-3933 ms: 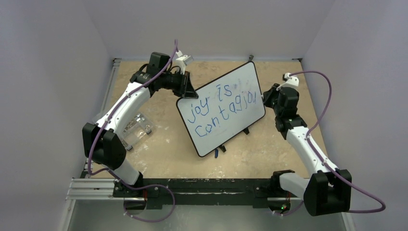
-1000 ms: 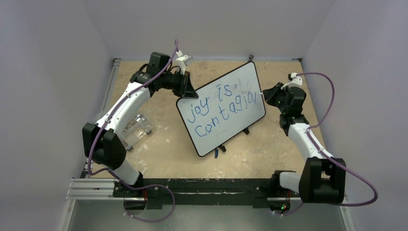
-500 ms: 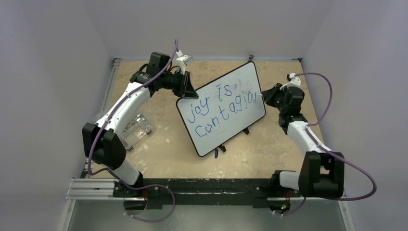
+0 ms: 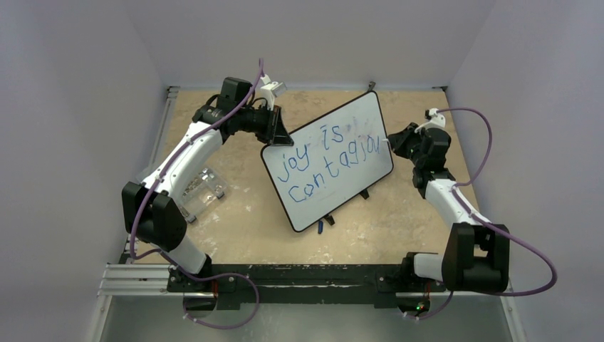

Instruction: Write a sentence on the whiteboard

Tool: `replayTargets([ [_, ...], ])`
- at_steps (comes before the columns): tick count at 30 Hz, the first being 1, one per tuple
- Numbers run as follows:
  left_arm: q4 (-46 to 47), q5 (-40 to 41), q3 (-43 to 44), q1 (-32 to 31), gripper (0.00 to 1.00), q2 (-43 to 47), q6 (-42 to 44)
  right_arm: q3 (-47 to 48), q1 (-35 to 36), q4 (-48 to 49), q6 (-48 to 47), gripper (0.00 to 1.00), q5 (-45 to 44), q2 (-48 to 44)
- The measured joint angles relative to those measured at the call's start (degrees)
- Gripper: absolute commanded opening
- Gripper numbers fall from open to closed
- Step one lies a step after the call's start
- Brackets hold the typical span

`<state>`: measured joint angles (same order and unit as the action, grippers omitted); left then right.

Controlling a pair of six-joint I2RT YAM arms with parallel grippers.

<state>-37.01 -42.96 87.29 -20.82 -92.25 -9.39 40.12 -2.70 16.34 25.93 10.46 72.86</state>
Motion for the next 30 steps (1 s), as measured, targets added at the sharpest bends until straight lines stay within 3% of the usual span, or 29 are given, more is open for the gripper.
replayTargets([
  [30, 0.0, 0.0, 0.0, 0.0, 0.0, 0.0, 0.0, 0.0, 0.0, 1.3, 0.1, 0.0, 1.6, 1.0],
])
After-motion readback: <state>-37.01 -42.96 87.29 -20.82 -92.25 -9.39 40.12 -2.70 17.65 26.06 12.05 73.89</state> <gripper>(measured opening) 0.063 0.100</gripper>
